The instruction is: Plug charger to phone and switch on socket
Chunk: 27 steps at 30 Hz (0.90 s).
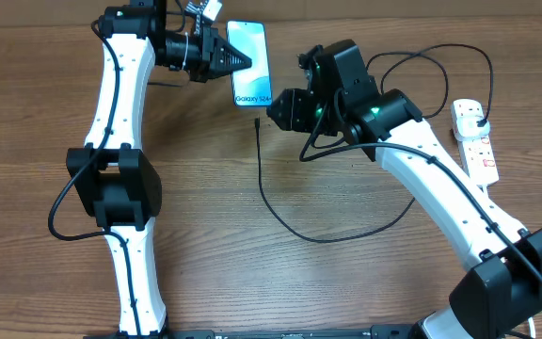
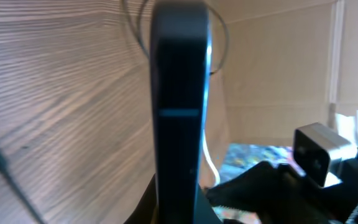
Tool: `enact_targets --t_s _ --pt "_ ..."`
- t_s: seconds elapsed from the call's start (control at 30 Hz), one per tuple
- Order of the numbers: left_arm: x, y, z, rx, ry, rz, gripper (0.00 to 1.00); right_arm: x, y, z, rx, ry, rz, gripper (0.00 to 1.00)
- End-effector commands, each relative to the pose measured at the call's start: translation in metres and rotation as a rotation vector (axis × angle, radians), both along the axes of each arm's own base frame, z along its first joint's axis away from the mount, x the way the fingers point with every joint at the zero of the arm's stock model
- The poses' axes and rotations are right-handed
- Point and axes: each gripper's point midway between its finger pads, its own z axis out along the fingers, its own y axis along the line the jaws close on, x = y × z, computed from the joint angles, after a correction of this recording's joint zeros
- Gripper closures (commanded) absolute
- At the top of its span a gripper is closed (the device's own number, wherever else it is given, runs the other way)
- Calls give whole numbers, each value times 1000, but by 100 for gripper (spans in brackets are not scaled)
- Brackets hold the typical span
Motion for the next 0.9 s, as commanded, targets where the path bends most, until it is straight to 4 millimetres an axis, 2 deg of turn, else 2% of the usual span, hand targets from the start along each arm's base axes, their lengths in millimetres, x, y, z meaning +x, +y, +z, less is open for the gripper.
enact_targets --t_s 0.0,0.03,0.13,0.2,0.27,0.4,0.47,0.53,0.6,0.63,0.67,0.73,0.87 --pt "3 13 7 120 -90 25 96 9 -16 24 6 -20 -72 29" --pt "5 21 -2 179 -67 54 96 9 -22 28 0 -1 -78 26" --pt "10 40 -22 311 -7 132 96 12 -34 41 -32 27 -80 24" --pt "13 50 -26 343 17 171 96 15 -34 49 -62 55 -65 24" --pt "14 57 -27 352 30 191 96 20 -33 48 -84 89 -62 24" --pt "16 78 -34 391 97 270 96 33 -27 23 -139 180 -38 24" --pt "16 89 -35 392 111 289 96 46 -20 -5 -165 218 -13 21" --pt "15 95 -35 394 123 298 96 57 -7 -14 -130 196 21 18" --pt "16 103 -37 405 131 314 96 69 8 -21 -104 155 41 18" --pt "16 107 -38 416 135 323 96 74 14 -24 -103 133 46 21" --pt "16 112 -39 422 139 332 96 81 20 -30 -116 109 39 31" --pt "15 117 -39 421 146 341 96 89 24 -43 -162 94 -9 38" --pt "14 126 -42 439 157 356 96 95 32 -72 -276 59 -45 43"
